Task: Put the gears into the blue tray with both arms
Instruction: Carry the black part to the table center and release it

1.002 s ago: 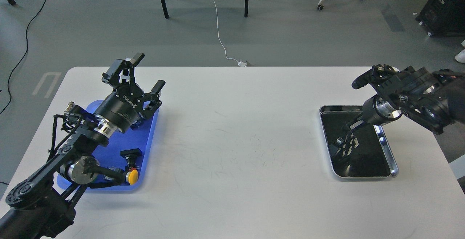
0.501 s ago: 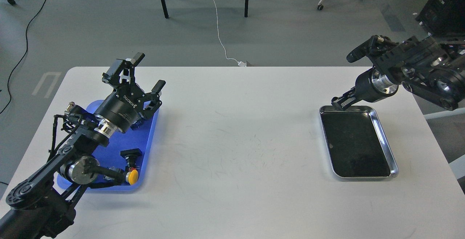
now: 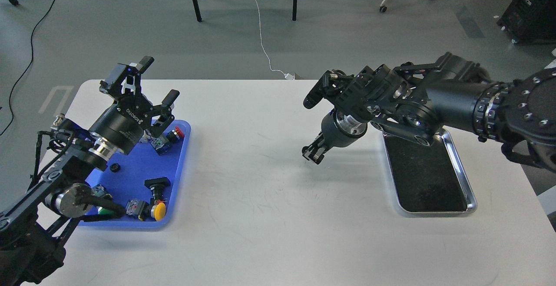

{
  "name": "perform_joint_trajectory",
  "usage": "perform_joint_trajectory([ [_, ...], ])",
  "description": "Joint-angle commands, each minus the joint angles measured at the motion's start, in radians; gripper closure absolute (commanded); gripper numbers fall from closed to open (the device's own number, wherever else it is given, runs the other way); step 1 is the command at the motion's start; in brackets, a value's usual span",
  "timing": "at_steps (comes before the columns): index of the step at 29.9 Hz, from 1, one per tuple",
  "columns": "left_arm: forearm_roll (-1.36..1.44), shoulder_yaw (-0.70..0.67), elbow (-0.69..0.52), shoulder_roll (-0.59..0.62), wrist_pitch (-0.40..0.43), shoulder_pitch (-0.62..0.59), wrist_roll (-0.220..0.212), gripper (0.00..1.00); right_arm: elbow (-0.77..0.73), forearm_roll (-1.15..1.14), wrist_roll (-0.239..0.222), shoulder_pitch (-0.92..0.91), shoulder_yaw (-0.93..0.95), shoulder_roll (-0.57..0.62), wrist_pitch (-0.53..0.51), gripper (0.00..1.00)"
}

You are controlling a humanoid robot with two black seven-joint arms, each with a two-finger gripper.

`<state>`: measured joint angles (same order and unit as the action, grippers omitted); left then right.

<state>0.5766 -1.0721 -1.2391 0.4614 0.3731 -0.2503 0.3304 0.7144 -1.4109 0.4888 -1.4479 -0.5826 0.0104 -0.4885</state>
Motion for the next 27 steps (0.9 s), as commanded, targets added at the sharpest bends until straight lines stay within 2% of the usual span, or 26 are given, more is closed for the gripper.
perform_joint_trajectory([
  [1,0.0,-0.017,-0.019,0.002,0.0,0.023,-0.002,0.02,-0.026,0.001,0.0,0.032,-0.002,-0.01,0.0,0.79],
  [14,0.0,-0.039,-0.037,0.02,0.0,0.059,-0.002,0.02,-0.009,0.007,0.0,0.064,0.001,-0.01,0.004,0.79],
  [27,0.002,-0.039,-0.037,0.02,0.0,0.063,-0.002,0.02,0.074,0.007,0.0,0.066,0.0,-0.01,0.102,0.77],
])
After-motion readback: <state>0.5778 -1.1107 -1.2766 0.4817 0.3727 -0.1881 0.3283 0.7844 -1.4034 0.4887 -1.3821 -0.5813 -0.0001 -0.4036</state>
